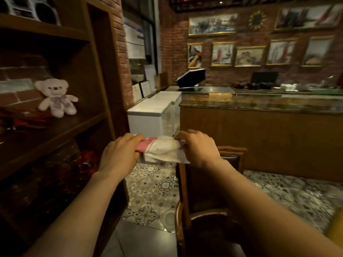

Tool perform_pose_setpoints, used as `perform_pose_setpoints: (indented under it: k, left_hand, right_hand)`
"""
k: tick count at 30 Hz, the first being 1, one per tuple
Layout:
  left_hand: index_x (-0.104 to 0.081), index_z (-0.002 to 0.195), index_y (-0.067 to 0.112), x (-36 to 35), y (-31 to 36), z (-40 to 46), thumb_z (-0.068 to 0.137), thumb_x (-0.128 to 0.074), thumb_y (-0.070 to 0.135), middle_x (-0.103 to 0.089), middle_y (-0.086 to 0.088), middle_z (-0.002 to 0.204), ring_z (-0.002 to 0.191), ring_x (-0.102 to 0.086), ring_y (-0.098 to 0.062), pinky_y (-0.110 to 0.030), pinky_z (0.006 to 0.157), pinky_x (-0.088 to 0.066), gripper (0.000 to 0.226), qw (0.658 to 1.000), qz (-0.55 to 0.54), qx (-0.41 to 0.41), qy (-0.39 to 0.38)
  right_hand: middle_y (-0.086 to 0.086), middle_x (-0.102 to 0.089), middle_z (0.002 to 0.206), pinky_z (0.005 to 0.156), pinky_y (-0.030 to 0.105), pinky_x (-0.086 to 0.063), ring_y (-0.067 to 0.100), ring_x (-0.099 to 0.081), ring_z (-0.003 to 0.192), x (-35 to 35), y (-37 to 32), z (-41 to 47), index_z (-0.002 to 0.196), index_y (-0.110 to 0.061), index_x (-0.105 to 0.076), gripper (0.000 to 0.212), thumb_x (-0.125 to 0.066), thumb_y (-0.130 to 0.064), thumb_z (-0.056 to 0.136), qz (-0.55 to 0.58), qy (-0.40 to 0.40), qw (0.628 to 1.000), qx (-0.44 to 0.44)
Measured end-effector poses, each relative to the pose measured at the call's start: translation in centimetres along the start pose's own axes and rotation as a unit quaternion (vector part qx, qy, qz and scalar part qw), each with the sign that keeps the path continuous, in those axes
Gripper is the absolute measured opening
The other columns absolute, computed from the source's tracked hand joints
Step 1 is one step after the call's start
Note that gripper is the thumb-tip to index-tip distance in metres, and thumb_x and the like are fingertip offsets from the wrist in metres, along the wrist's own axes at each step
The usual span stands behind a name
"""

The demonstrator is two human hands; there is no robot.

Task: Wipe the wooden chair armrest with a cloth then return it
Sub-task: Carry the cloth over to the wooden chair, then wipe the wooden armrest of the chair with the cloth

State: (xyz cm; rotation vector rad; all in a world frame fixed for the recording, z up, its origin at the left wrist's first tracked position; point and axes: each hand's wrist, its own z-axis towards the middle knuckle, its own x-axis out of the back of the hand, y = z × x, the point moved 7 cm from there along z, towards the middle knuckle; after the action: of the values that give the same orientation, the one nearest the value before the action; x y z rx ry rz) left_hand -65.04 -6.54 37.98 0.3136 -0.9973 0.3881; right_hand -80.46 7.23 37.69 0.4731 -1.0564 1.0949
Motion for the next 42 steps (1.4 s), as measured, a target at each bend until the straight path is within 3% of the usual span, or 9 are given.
perform_pose_setpoints:
  k: [6,11,14,21,26,31,35,39,42]
  left_hand:
    - [-0.055,0.124,0.038,-7.2,6.3,2.7,0.086,-0.071,0.019,-0.063,0.0,0.109,0.097,-0.064,-0.03,-0.035,0.066,-0.038,0.046,0.999,-0.038,-0.031,-0.019]
    - [-0.056,0.128,0.033,-13.1,8.6,1.7,0.086,-0.07,0.015,-0.063,-0.003,0.117,0.102,-0.062,-0.031,-0.042,0.077,-0.049,0.048,0.996,-0.073,-0.035,-0.049]
    - [-0.056,0.13,0.032,-16.4,8.6,0.5,0.086,-0.071,0.014,-0.063,-0.003,0.122,0.107,-0.061,-0.031,-0.043,0.081,-0.048,0.05,0.993,-0.082,-0.036,-0.071]
    - [-0.059,0.131,0.026,-25.5,6.6,-5.9,0.085,-0.072,0.013,-0.063,-0.005,0.125,0.106,-0.062,-0.033,-0.042,0.08,-0.049,0.05,0.987,-0.095,-0.031,-0.127]
    - [-0.06,0.13,0.024,-33.1,4.7,-12.5,0.081,-0.074,0.011,-0.063,-0.007,0.124,0.103,-0.062,-0.036,-0.044,0.077,-0.052,0.052,0.979,-0.085,-0.015,-0.186]
    - [-0.057,0.132,0.022,-41.1,3.8,-19.0,0.08,-0.075,0.015,-0.059,-0.008,0.13,0.107,-0.062,-0.037,-0.049,0.083,-0.054,0.056,0.96,-0.078,-0.02,-0.269]
    - [-0.056,0.133,0.021,-46.0,3.4,-22.6,0.077,-0.078,0.015,-0.059,-0.011,0.13,0.104,-0.063,-0.038,-0.048,0.079,-0.056,0.06,0.951,-0.051,-0.029,-0.303]
    - [-0.058,0.131,0.019,-49.8,3.8,-25.8,0.075,-0.081,0.014,-0.06,-0.012,0.126,0.101,-0.064,-0.039,-0.049,0.076,-0.056,0.06,0.943,-0.038,-0.041,-0.327]
    - [-0.055,0.135,0.02,-51.3,4.0,-27.7,0.076,-0.081,0.014,-0.06,-0.012,0.125,0.101,-0.065,-0.036,-0.047,0.075,-0.056,0.064,0.94,-0.049,-0.044,-0.334]
  right_hand:
    - [0.003,-0.062,0.115,0.07,0.038,-0.045,0.032,-0.061,0.107,-1.9,8.5,-1.8,0.129,-0.031,-0.059,0.043,-0.067,-0.018,0.089,-0.007,-0.025,0.999,-0.025]
    - [0.005,-0.059,0.136,0.087,0.046,-0.052,0.033,-0.053,0.126,-6.1,12.0,-4.4,0.139,-0.03,-0.054,0.056,-0.065,-0.009,0.088,0.013,-0.068,0.997,-0.036]
    - [0.003,-0.057,0.139,0.083,0.043,-0.049,0.033,-0.052,0.128,-9.0,13.0,-6.0,0.141,-0.034,-0.051,0.059,-0.066,-0.012,0.088,0.014,-0.075,0.996,-0.046]
    - [0.001,-0.057,0.122,0.07,0.035,-0.039,0.028,-0.056,0.111,-19.2,12.9,-11.7,0.143,-0.039,-0.048,0.058,-0.067,-0.02,0.092,0.018,-0.125,0.99,-0.065]
    - [0.001,-0.057,0.129,0.084,0.044,-0.052,0.029,-0.056,0.116,-27.9,12.5,-17.0,0.145,-0.039,-0.047,0.058,-0.066,-0.021,0.093,0.028,-0.18,0.98,-0.081]
    - [0.003,-0.056,0.126,0.084,0.042,-0.049,0.029,-0.055,0.115,-36.3,12.5,-23.1,0.144,-0.037,-0.047,0.055,-0.059,-0.026,0.092,0.033,-0.235,0.966,-0.1]
    - [0.004,-0.056,0.122,0.084,0.04,-0.048,0.029,-0.055,0.112,-41.2,12.8,-26.9,0.145,-0.035,-0.048,0.057,-0.066,-0.027,0.092,0.023,-0.263,0.959,-0.106]
    - [0.003,-0.053,0.134,0.089,0.041,-0.048,0.029,-0.052,0.117,-45.3,12.9,-29.3,0.149,-0.034,-0.043,0.064,-0.068,-0.028,0.09,0.046,-0.295,0.949,-0.106]
    - [0.001,-0.041,0.154,0.095,0.047,-0.049,0.028,-0.046,0.126,-47.2,11.7,-30.6,0.155,-0.032,-0.031,0.07,-0.057,-0.039,0.091,0.095,-0.317,0.94,-0.079]
